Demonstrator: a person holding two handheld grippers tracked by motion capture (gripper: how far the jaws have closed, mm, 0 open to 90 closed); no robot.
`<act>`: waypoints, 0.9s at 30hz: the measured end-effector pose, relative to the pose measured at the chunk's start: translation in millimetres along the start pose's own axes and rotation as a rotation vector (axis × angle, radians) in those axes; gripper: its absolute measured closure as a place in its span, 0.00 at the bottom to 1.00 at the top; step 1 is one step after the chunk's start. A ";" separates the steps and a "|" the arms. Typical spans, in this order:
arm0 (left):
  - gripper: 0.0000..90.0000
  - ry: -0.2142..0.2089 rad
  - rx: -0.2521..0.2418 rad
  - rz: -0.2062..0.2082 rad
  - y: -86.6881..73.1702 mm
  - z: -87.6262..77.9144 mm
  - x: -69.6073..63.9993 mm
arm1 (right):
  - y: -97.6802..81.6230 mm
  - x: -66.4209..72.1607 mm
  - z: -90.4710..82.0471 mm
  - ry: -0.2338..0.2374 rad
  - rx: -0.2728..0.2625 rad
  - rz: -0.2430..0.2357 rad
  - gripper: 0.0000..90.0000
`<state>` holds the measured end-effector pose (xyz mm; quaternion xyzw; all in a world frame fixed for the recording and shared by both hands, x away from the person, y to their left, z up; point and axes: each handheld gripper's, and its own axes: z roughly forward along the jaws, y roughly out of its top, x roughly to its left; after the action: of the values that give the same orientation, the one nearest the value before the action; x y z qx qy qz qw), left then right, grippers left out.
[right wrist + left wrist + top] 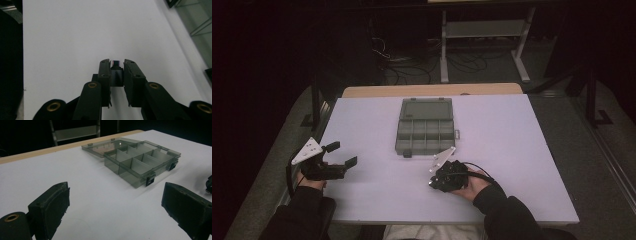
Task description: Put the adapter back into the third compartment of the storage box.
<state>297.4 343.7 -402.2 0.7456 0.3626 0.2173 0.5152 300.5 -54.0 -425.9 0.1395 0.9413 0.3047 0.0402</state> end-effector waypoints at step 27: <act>0.08 0.004 0.001 -0.003 -0.1 0.3 0.3 | 13.6 -19.9 -38.5 -0.044 -0.065 0.016 0.83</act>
<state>297.7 343.7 -402.5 0.7447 0.3650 0.2176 0.5146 316.6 -70.8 -387.0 0.1522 0.9287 0.3324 0.0631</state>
